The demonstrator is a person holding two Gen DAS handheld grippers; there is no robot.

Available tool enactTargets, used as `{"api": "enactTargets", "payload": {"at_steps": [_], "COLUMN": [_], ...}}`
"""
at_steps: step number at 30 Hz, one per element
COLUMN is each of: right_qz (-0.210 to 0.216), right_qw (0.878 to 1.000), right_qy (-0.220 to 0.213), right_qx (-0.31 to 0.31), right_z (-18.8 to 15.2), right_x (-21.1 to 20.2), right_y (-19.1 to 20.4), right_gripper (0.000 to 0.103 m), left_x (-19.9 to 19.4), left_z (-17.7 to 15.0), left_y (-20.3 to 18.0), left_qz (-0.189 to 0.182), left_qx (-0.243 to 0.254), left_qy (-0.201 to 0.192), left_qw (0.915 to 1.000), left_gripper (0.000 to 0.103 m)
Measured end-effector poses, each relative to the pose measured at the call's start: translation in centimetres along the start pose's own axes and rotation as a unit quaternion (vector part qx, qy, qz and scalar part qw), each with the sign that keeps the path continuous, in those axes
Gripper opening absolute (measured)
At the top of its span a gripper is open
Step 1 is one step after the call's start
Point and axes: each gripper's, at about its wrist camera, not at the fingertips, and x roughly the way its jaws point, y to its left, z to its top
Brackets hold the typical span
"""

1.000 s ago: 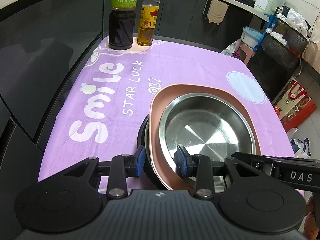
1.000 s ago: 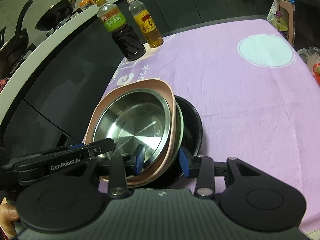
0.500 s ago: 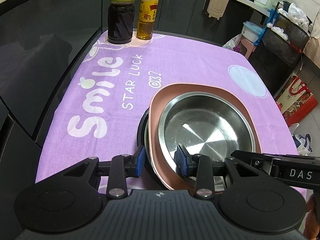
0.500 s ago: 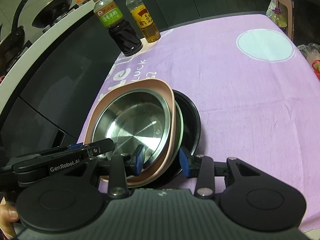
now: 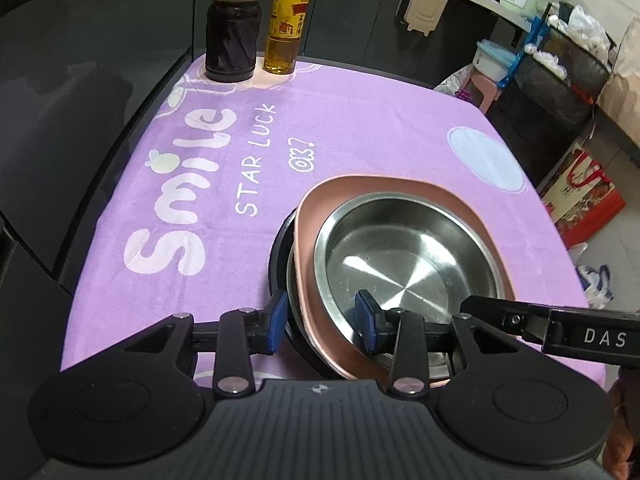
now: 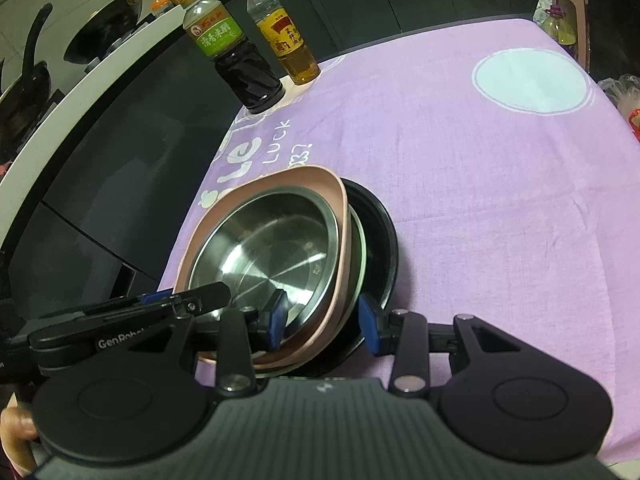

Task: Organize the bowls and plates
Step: 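Lift the stacked dishes with both tools and carry them onto the black bowl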

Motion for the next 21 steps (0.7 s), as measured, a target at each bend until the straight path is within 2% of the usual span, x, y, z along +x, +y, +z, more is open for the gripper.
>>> {"api": "enactTargets", "payload": {"at_steps": [3,5,7,11,21], "right_qz": [0.002,0.008,0.010,0.009,0.009], "right_qw": [0.999,0.997,0.997,0.997,0.997], "right_qy": [-0.038,-0.066,-0.062,-0.049,-0.030], "right_qx": [0.023,0.037,0.042,0.053,0.070], "right_z": [-0.1,-0.1,0.1,0.0,-0.1], "right_x": [-0.9,-1.6,-1.6,-0.8,0.3], "right_y": [-0.6,-1.1,-1.4,-1.9,-2.5], "right_gripper": [0.039,0.043,0.044,0.044,0.049], "left_x": [-0.6,-1.1,-1.4,-1.2,0.7], "left_z": [-0.1,-0.1,-0.1,-0.2,-0.1], "left_y": [0.8,1.0,1.1,1.4,3.3], "left_qz": [-0.014,-0.031,-0.032,-0.010,-0.048], "left_qx": [-0.036,-0.049,-0.051,-0.052,-0.113], "left_qy": [-0.001,-0.004,-0.006,-0.012,0.014], "left_qw": [0.9992,0.9983,0.9981,0.9985,0.9923], "left_gripper": [0.034,0.034,0.035,0.040,0.044]}}
